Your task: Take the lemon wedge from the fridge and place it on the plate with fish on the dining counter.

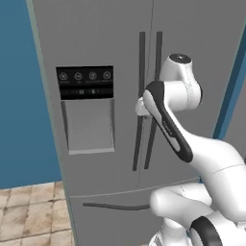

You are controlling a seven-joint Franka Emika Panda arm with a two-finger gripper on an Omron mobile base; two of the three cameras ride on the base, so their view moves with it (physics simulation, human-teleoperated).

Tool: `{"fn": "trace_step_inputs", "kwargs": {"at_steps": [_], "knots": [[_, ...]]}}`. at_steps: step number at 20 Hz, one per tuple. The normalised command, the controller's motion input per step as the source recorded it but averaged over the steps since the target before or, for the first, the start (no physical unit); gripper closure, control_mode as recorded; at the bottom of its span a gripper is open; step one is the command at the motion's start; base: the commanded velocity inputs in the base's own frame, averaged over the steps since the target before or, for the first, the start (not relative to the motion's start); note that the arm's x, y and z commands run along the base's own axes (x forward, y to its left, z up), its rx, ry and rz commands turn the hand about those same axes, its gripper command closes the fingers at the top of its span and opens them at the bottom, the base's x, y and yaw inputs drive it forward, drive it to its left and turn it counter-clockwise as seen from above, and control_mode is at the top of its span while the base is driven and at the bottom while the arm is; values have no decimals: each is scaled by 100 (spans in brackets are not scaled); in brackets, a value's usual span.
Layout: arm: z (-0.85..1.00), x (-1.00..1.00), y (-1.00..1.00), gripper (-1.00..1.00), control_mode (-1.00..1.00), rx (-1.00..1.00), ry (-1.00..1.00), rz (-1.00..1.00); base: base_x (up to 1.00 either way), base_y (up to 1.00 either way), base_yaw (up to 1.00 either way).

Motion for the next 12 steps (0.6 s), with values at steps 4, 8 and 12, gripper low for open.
{"fn": "trace_step_inputs", "kwargs": {"at_steps": [4,8,12], "knots": [[0,0,0,-100,100,0,0,0,-76,-1,0],[0,0,0,-100,100,0,0,0,-66,-14,0],[0,0,0,-100,100,0,0,0,-13,0,0]]}}
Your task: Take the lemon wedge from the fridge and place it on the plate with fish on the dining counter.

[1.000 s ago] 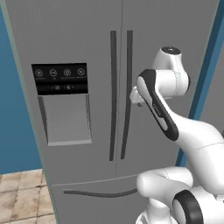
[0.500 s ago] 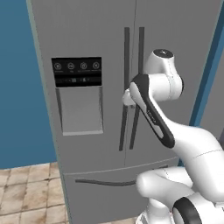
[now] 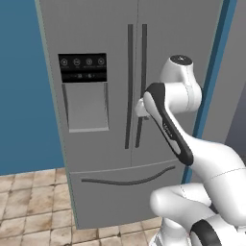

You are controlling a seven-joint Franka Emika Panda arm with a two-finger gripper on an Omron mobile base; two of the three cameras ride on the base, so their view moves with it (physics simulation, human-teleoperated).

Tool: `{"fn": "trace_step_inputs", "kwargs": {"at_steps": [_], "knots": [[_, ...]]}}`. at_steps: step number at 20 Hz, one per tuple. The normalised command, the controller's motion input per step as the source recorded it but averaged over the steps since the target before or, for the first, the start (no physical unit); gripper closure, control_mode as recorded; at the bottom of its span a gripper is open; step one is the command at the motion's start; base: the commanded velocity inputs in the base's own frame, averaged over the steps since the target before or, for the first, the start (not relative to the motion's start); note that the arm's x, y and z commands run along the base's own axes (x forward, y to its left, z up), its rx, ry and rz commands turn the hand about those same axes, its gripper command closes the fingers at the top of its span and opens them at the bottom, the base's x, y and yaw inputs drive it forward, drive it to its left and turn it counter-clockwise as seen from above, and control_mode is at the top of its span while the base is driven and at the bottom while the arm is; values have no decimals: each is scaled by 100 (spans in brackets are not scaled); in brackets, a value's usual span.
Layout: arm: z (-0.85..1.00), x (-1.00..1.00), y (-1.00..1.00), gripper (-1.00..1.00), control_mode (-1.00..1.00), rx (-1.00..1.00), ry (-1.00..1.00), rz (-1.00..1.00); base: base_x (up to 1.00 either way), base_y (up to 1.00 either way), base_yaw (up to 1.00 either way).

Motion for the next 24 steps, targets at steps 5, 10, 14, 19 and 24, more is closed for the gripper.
{"fn": "trace_step_inputs", "kwargs": {"at_steps": [5,10,14,19,24], "knots": [[0,2,0,-100,-100,0,0,0,1,0,0],[6,0,0,-100,-100,0,0,0,0,0,0],[37,1,0,-100,-100,2,-15,0,0,0,0],[64,5,3,-100,-100,8,-39,2,0,0,0],[16,27,-15,-100,-100,13,-33,7,0,0,0]]}}
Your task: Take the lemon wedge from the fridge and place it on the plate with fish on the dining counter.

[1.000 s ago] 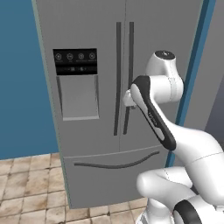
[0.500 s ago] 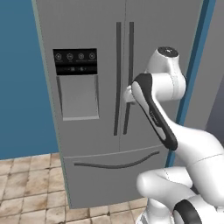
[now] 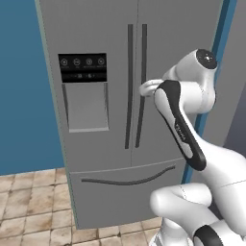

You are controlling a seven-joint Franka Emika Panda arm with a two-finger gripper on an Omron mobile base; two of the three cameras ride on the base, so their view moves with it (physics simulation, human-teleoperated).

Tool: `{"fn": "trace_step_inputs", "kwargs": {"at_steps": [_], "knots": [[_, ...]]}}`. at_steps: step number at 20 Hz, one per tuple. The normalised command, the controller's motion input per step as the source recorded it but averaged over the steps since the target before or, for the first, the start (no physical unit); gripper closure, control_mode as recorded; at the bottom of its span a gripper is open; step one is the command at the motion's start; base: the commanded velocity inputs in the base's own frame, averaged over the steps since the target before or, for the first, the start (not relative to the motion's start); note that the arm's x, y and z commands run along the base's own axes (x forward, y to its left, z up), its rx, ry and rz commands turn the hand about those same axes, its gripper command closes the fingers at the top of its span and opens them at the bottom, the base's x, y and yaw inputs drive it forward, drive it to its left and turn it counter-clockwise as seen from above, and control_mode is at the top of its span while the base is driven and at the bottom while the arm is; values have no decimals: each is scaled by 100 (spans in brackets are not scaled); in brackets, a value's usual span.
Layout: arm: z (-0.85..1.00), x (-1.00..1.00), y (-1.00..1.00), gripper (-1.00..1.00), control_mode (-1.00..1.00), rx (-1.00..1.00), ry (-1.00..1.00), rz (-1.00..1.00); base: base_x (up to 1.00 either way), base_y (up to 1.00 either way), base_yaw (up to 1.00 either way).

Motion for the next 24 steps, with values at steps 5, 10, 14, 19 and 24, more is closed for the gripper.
{"fn": "trace_step_inputs", "kwargs": {"at_steps": [5,10,14,19,24], "knots": [[0,38,-12,-100,-100,3,-4,4,0,0,0],[0,43,-16,-100,-100,0,6,-13,0,0,0],[0,15,0,-100,-100,-1,8,-7,0,0,0],[0,23,-1,-100,-100,-1,0,1,0,0,0],[-13,36,-23,-100,-100,0,0,11,0,0,0]]}}
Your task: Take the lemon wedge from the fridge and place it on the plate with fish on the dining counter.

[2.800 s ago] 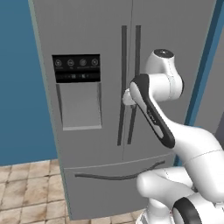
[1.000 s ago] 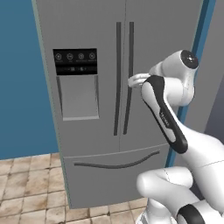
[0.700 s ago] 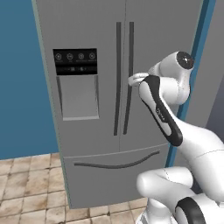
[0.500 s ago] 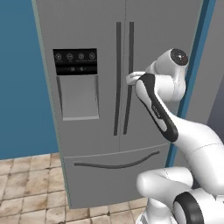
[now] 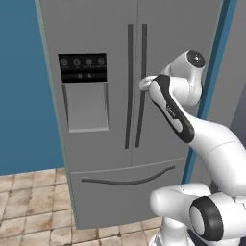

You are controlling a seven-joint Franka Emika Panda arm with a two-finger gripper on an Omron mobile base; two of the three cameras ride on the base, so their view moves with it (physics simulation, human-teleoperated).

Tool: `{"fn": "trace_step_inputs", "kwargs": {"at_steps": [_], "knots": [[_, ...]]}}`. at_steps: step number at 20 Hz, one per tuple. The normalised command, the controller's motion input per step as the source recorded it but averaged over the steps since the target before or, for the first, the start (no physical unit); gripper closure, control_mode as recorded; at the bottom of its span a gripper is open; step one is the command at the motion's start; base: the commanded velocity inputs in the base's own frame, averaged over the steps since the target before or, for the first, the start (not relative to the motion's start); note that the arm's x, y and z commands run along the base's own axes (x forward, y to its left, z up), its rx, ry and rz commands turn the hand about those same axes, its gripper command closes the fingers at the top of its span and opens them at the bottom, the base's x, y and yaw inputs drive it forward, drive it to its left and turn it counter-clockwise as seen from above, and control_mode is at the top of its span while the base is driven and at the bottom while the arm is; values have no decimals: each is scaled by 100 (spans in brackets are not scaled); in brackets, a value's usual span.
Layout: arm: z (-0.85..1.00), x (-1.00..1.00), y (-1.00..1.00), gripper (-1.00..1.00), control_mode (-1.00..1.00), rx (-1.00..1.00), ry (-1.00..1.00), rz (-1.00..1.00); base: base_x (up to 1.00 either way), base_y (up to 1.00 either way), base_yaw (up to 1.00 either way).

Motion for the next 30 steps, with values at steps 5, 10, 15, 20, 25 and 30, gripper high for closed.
{"fn": "trace_step_inputs", "kwargs": {"at_steps": [5,10,15,20,25,30], "knots": [[-41,29,-17,-100,-100,-8,0,11,0,0,0],[-23,3,1,-100,-100,-13,2,2,0,0,0],[-28,19,10,-100,-100,-8,0,-1,0,0,0],[-14,31,6,-100,-100,0,0,-9,0,0,0],[-5,32,11,-100,-100,1,0,-6,0,0,0],[-3,36,11,-100,-100,0,0,-4,0,0,0]]}}
